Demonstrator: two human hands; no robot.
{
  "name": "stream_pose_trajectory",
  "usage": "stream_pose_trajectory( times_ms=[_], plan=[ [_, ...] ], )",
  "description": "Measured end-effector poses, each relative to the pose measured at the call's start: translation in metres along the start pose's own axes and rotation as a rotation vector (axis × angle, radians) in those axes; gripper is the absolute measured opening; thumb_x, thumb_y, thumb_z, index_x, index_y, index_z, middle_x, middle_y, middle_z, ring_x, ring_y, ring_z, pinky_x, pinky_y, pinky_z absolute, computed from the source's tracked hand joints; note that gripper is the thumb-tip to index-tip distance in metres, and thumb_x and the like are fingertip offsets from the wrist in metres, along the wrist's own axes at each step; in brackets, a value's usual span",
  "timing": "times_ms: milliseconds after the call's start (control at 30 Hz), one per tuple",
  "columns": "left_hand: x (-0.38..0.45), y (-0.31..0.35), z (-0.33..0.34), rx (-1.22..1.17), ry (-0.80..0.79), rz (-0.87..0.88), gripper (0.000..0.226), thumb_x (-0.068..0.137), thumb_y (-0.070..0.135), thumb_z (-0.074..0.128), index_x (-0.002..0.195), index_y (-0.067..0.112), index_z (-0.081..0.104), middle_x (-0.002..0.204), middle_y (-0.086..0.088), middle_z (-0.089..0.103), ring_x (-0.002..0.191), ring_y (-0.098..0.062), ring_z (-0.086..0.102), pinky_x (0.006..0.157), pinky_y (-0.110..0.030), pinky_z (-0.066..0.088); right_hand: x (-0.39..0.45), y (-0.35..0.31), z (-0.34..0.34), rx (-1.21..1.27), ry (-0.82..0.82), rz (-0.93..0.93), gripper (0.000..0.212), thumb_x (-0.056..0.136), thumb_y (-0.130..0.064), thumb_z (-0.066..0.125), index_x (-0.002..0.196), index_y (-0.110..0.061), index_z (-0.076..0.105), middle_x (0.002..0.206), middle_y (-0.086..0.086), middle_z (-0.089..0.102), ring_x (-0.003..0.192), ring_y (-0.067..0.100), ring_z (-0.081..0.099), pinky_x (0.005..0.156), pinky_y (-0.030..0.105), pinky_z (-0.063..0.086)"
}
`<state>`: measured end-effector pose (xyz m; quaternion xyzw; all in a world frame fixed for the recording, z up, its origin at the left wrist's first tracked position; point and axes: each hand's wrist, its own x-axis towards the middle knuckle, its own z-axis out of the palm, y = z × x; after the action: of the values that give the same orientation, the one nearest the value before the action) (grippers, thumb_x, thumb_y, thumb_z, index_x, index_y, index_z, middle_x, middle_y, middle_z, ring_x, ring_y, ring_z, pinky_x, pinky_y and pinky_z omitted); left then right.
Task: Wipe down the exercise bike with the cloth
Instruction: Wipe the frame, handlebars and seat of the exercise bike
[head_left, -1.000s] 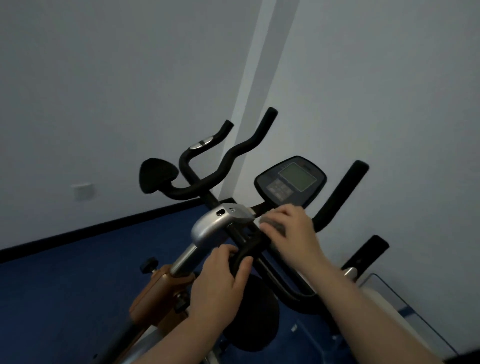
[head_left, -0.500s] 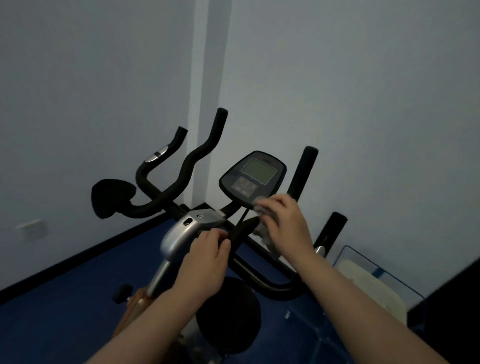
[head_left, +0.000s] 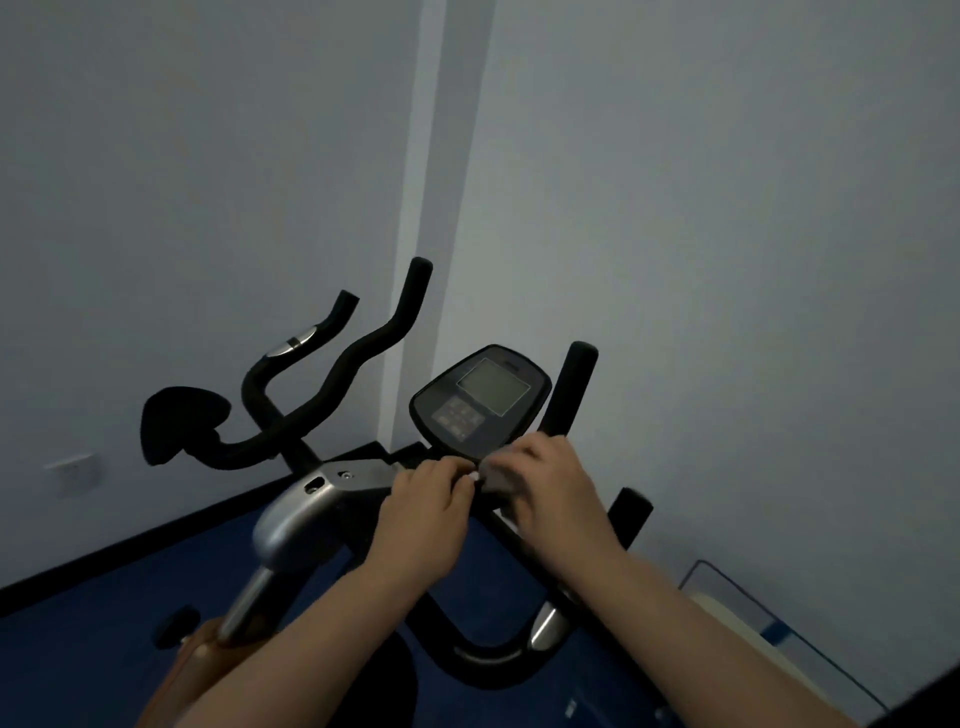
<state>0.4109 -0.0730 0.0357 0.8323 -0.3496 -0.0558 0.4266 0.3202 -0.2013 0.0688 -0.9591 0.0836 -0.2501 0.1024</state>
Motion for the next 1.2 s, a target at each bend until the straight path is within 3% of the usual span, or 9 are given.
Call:
stream_pose_trajectory(
  times_ms=[167, 267, 333, 467, 533, 667, 833, 1067, 1200],
  plan=[
    [0.026, 0.024, 0.019, -0.054, 0.033, -0.034, 0.04, 0.105, 0.038, 0.027, 0.095, 0.018, 0.06, 0.094, -0.005, 0.064, 0.091, -0.026, 0.059, 0.084, -0.044, 0.048, 0.024, 0.046, -0.037, -0.02, 0.118, 0.041, 0.039, 0.081, 0.0, 0.068, 0.114, -0.018, 0.07, 0.107, -0.005, 0.058, 0.102, 0.012, 0.048, 0.08, 0.014, 0.036],
    [0.03, 0.025, 0.033, 0.261, 0.073, -0.059, 0.041, 0.107, 0.026, 0.028, 0.147, 0.024, 0.033, 0.12, -0.002, 0.059, 0.101, -0.023, 0.06, 0.071, -0.033, 0.043, 0.025, 0.048, -0.043, -0.083, -0.032, -0.11, 0.037, 0.079, -0.004, 0.071, 0.111, -0.022, 0.07, 0.105, -0.007, 0.057, 0.101, 0.013, 0.051, 0.077, 0.021, 0.045],
    [0.029, 0.021, 0.043, 0.488, 0.101, -0.031, 0.038, 0.107, 0.026, 0.03, 0.144, 0.029, 0.035, 0.104, 0.001, 0.063, 0.087, -0.021, 0.063, 0.061, -0.034, 0.041, 0.023, 0.051, -0.05, -0.097, -0.101, -0.222, 0.036, 0.078, -0.005, 0.071, 0.109, -0.022, 0.07, 0.106, -0.008, 0.057, 0.101, 0.015, 0.053, 0.075, 0.022, 0.047],
    [0.033, 0.014, 0.055, 0.722, 0.171, 0.013, 0.048, 0.104, 0.021, 0.036, 0.149, 0.033, 0.026, 0.07, 0.005, 0.041, 0.055, -0.016, 0.042, 0.044, -0.03, 0.024, 0.044, 0.08, -0.074, -0.026, 0.338, -0.232, 0.043, 0.073, 0.005, 0.074, 0.113, -0.011, 0.071, 0.107, 0.002, 0.061, 0.101, 0.017, 0.054, 0.08, 0.019, 0.045],
    [0.037, 0.013, 0.058, 0.815, 0.19, 0.045, 0.057, 0.102, 0.017, 0.04, 0.153, 0.029, 0.018, 0.064, 0.005, 0.03, 0.048, -0.015, 0.029, 0.042, -0.028, 0.018, 0.047, 0.082, -0.072, -0.043, 0.312, -0.267, 0.044, 0.072, 0.006, 0.074, 0.113, -0.009, 0.071, 0.109, 0.003, 0.061, 0.102, 0.019, 0.052, 0.078, 0.023, 0.049],
    [0.035, 0.013, 0.06, 0.829, 0.272, -0.006, 0.023, 0.105, 0.032, 0.04, 0.112, 0.033, 0.062, 0.053, 0.006, 0.027, 0.047, -0.015, 0.037, 0.043, -0.03, 0.021, 0.044, 0.08, -0.061, -0.115, -0.105, -0.411, 0.037, 0.074, 0.002, 0.069, 0.107, -0.013, 0.072, 0.107, -0.001, 0.062, 0.103, 0.02, 0.052, 0.076, 0.039, 0.055],
    [0.034, 0.012, 0.06, 0.814, 0.299, -0.014, 0.018, 0.102, 0.031, 0.047, 0.107, 0.034, 0.064, 0.05, 0.007, 0.023, 0.043, -0.014, 0.031, 0.041, -0.027, 0.011, 0.077, 0.092, -0.084, -0.035, 0.377, -0.455, 0.035, 0.073, 0.005, 0.072, 0.106, -0.008, 0.073, 0.105, 0.003, 0.065, 0.101, 0.019, 0.053, 0.08, 0.024, 0.048],
    [0.032, 0.014, 0.057, 0.8, 0.32, 0.016, 0.011, 0.091, 0.028, 0.068, 0.08, 0.026, 0.067, 0.048, 0.009, 0.011, 0.037, -0.013, 0.028, 0.039, -0.024, 0.011, 0.065, 0.097, -0.067, -0.105, 0.056, -0.659, 0.041, 0.06, 0.008, 0.073, 0.097, -0.009, 0.076, 0.101, 0.002, 0.069, 0.094, 0.024, 0.062, 0.068, 0.035, 0.057],
    [0.032, 0.016, 0.054, 0.776, 0.345, 0.042, 0.021, 0.077, 0.022, 0.083, 0.067, 0.023, 0.064, 0.046, 0.01, 0.007, 0.033, -0.013, 0.02, 0.04, -0.019, 0.007, 0.083, 0.103, -0.084, 0.012, 0.351, -0.564, 0.036, 0.071, 0.005, 0.067, 0.104, -0.008, 0.074, 0.104, 0.0, 0.063, 0.098, 0.02, 0.056, 0.078, 0.023, 0.049]
  ],
)
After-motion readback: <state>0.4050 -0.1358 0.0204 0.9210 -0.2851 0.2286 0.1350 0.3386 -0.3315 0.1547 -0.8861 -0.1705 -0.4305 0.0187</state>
